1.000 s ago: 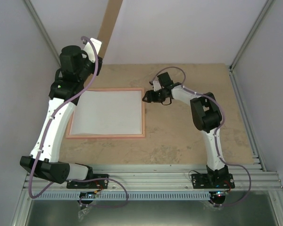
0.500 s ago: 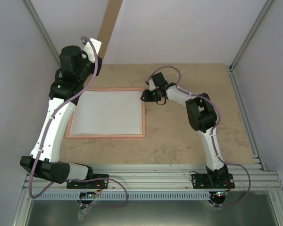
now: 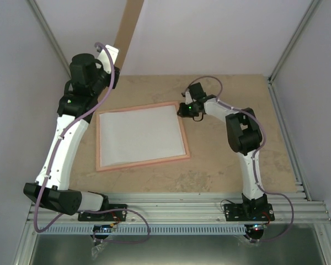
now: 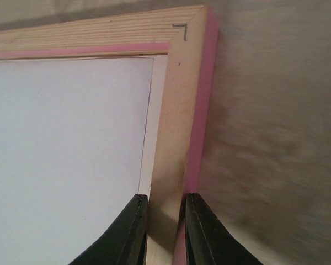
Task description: Put the photo into the frame
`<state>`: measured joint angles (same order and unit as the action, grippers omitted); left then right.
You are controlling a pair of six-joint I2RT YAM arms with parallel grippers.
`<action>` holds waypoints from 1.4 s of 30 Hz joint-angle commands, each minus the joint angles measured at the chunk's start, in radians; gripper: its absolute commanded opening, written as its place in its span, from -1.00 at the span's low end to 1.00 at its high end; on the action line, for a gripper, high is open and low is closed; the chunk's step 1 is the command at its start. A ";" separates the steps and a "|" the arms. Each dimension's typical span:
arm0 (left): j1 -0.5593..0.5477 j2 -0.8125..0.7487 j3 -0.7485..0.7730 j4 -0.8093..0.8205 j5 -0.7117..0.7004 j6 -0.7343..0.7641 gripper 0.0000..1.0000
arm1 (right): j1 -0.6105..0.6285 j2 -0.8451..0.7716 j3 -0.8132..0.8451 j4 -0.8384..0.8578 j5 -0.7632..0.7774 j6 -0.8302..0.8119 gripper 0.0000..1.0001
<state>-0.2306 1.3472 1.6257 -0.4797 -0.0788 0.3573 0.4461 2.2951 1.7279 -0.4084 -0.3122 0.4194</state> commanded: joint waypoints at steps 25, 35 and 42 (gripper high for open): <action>0.005 -0.008 -0.038 0.109 0.100 -0.043 -1.00 | -0.516 -0.406 -0.411 0.014 -0.170 -0.375 0.33; 0.005 -0.015 -0.064 0.107 0.124 -0.076 -1.00 | -0.250 -0.491 -0.276 -0.063 -0.516 -0.664 0.49; 0.005 -0.021 -0.075 0.104 0.123 -0.071 -1.00 | 0.054 -0.403 -0.225 0.036 -0.391 -0.706 0.29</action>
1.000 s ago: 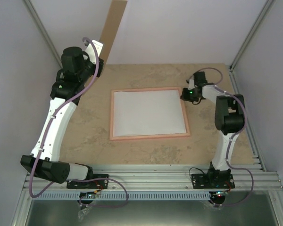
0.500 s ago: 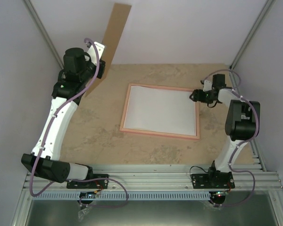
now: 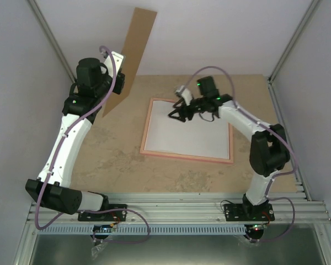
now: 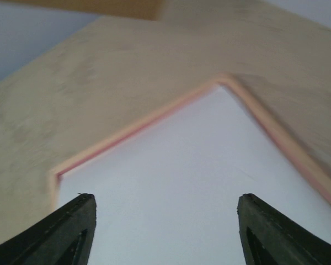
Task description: Put the photo into the frame
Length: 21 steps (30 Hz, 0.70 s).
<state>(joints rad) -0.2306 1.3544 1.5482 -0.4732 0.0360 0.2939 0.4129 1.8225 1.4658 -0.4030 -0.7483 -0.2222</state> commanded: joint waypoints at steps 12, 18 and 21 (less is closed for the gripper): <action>0.005 -0.036 -0.006 0.091 0.001 0.008 -1.00 | 0.200 0.357 0.139 0.026 0.160 -0.116 -0.06; 0.005 -0.027 0.005 0.073 0.008 0.024 -1.00 | 0.210 0.382 0.097 0.033 0.216 -0.143 -0.11; 0.005 -0.026 0.012 0.068 0.008 0.031 -1.00 | 0.208 0.387 0.089 0.025 0.256 -0.160 -0.17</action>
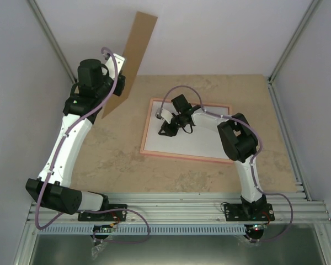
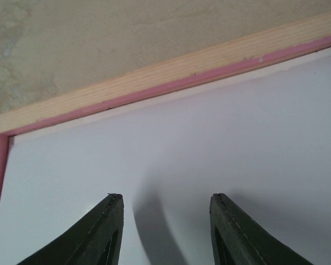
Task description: Put the photo into the frame
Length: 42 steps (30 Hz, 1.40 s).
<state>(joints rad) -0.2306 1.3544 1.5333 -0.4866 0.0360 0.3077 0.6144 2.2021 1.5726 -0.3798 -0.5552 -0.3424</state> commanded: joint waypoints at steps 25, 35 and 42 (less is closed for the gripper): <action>-0.066 -0.084 -0.022 0.092 -0.119 0.443 -1.00 | -0.219 -0.503 0.046 -0.081 0.022 0.143 0.95; -0.172 -0.291 -0.398 0.410 -0.225 0.858 -1.00 | -0.555 -0.643 0.065 -0.110 -0.319 0.593 0.95; -0.283 -0.412 -0.704 0.697 -0.246 1.181 -1.00 | -0.591 -0.687 -0.267 0.252 -0.528 1.069 0.95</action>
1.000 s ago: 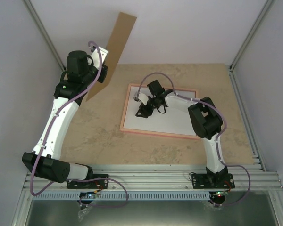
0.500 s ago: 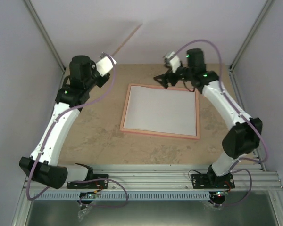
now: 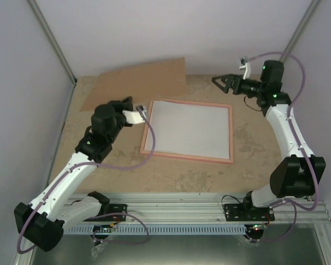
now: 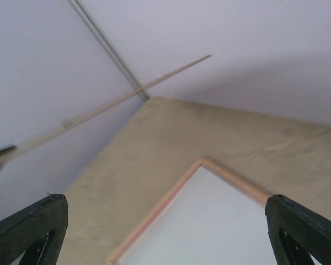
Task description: Put the photo into the frame
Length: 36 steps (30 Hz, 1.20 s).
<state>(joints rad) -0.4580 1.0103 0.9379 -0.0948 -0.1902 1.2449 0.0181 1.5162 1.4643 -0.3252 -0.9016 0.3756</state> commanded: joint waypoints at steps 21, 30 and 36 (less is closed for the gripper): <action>-0.286 0.009 -0.360 0.732 -0.123 0.484 -1.00 | 0.066 0.104 -0.356 0.427 -0.215 0.628 0.62; -0.367 0.040 -0.403 0.788 -0.188 0.496 -1.00 | 0.050 0.111 -0.392 0.498 -0.236 0.642 -0.46; -0.375 0.031 -0.433 0.757 -0.204 0.452 -0.50 | -0.006 0.079 -0.492 0.599 -0.283 0.687 -0.99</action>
<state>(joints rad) -0.8253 1.0687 0.5041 0.5434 -0.3588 1.7142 0.0422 1.6127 1.0267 0.2047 -1.1748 1.0943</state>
